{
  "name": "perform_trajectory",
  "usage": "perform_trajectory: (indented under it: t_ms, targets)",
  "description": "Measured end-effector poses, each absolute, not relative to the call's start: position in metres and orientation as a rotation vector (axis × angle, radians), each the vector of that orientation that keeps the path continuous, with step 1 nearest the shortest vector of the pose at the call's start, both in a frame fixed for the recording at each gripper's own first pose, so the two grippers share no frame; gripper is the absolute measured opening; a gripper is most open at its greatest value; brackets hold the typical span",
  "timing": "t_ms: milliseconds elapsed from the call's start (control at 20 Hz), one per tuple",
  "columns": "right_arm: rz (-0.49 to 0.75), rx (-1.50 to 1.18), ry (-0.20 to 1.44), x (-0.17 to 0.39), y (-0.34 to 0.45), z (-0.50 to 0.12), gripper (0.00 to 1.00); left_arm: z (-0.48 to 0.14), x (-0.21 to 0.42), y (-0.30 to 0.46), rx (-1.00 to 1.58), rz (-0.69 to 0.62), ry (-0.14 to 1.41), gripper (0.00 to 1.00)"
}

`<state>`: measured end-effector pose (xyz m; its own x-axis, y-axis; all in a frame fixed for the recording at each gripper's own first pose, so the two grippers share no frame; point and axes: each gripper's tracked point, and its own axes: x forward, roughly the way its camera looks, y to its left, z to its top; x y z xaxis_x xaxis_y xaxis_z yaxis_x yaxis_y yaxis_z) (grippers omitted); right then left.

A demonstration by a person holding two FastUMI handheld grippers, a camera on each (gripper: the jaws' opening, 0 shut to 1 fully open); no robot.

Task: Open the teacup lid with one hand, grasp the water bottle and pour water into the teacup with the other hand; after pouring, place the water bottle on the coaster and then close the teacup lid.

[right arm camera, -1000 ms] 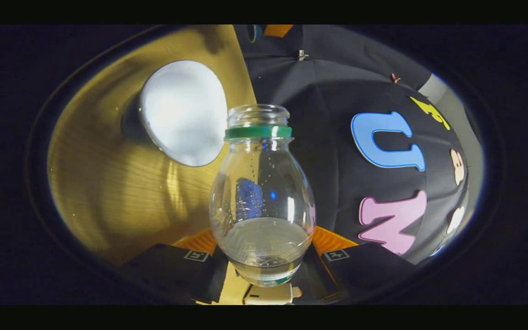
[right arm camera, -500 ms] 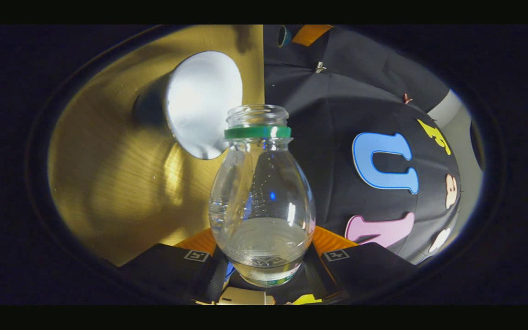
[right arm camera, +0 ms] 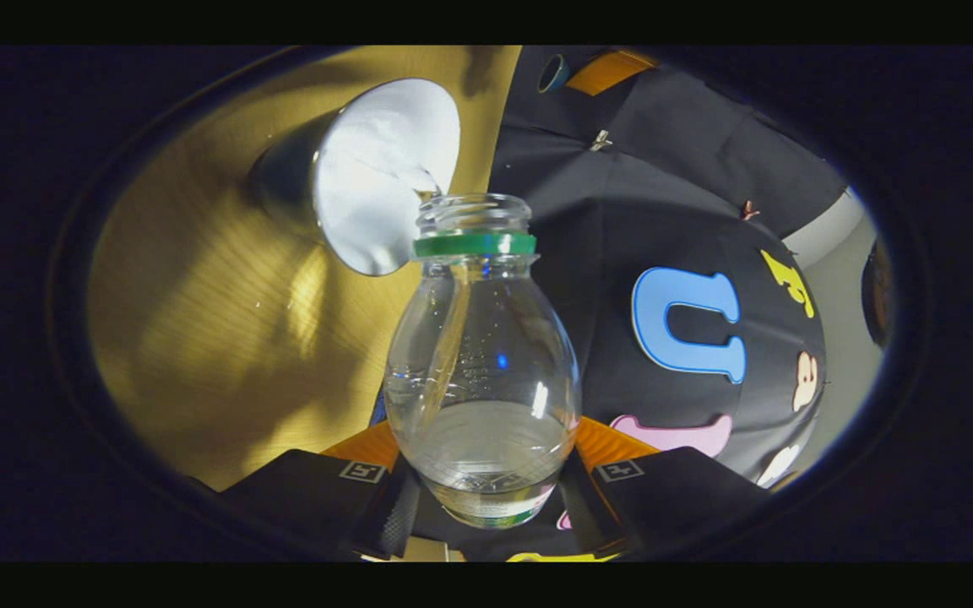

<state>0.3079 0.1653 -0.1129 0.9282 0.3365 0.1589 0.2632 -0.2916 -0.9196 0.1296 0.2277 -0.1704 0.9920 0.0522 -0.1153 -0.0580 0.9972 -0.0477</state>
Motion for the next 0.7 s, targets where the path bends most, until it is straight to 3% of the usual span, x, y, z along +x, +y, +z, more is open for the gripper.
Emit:
perform_trajectory:
  t_ms: [350, 400, 450, 550, 600, 700]
  targets:
    - [0.097, -1.987, -0.563, 0.306, 0.174, -0.105, 0.74, -0.167, 0.128, 0.226, -0.04, 0.055, 0.107, 0.19]
    - [0.096, -1.996, -0.573, 0.306, 0.174, -0.104, 0.74, -0.168, 0.126, 0.226, -0.044, 0.057, 0.109, 0.23]
    - [0.097, -2.002, -0.585, 0.307, 0.176, -0.101, 0.7, -0.169, 0.126, 0.227, -0.047, 0.061, 0.109, 0.23]
    - [0.092, -2.015, -0.63, 0.303, 0.182, -0.098, 0.74, -0.169, 0.124, 0.226, -0.05, 0.066, 0.109, 0.23]
    - [0.094, -2.019, -0.646, 0.304, 0.183, -0.098, 0.7, -0.169, 0.122, 0.227, -0.048, 0.069, 0.11, 0.23]
    - [0.099, -2.026, -0.662, 0.305, 0.185, -0.095, 0.74, -0.17, 0.12, 0.227, -0.043, 0.072, 0.114, 0.23]
